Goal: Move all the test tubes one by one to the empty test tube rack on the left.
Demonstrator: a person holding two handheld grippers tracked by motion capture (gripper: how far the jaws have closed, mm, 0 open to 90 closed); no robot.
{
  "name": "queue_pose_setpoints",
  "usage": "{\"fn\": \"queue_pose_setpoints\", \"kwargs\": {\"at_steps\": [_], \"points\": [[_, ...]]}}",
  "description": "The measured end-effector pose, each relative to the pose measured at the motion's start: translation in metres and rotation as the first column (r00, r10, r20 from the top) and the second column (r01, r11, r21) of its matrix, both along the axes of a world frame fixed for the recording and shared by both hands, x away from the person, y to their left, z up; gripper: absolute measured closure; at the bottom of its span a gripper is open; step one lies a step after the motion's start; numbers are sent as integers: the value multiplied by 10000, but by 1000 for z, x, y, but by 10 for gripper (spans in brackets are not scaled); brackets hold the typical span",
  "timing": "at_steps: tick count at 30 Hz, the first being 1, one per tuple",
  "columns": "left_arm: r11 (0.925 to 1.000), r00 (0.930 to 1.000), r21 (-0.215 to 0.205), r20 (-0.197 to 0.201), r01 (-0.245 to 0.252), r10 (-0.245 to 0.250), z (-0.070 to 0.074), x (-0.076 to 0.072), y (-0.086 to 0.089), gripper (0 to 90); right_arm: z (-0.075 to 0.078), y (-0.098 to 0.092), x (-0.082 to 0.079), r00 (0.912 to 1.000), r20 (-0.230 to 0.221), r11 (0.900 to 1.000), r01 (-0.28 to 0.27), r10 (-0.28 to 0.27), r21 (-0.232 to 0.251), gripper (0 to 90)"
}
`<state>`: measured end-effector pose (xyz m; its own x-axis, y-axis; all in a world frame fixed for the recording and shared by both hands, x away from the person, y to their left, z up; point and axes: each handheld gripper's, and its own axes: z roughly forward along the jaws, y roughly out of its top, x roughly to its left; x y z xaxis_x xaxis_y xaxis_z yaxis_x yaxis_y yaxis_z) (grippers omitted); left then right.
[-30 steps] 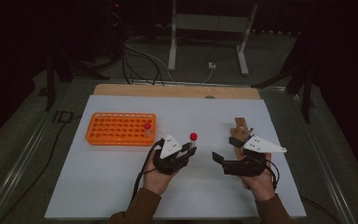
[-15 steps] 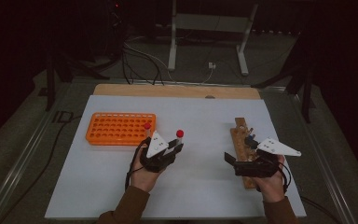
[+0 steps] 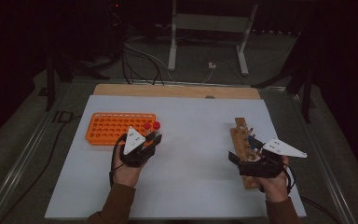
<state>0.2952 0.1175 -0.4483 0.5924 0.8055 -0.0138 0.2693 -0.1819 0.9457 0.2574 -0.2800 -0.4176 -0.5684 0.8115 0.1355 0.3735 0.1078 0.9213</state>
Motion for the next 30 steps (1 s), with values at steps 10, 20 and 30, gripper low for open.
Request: {"fn": "queue_pose_setpoints", "kwargs": {"at_steps": [10,20,30], "points": [[9948,9950,-217,89,-992,994,-4,8,26,750,1,-3,1,10000,21,9999,95,-95,91,8],[9834,9836,-227,1,-1801,1801,-13,25,33,750,2,-5,0,9999,51,9998,137,-138,173,8],[9740,9732,35,-389,-2267,2266,-28,43,30,749,2,-5,0,10000,36,9998,49,-49,167,9]]}}
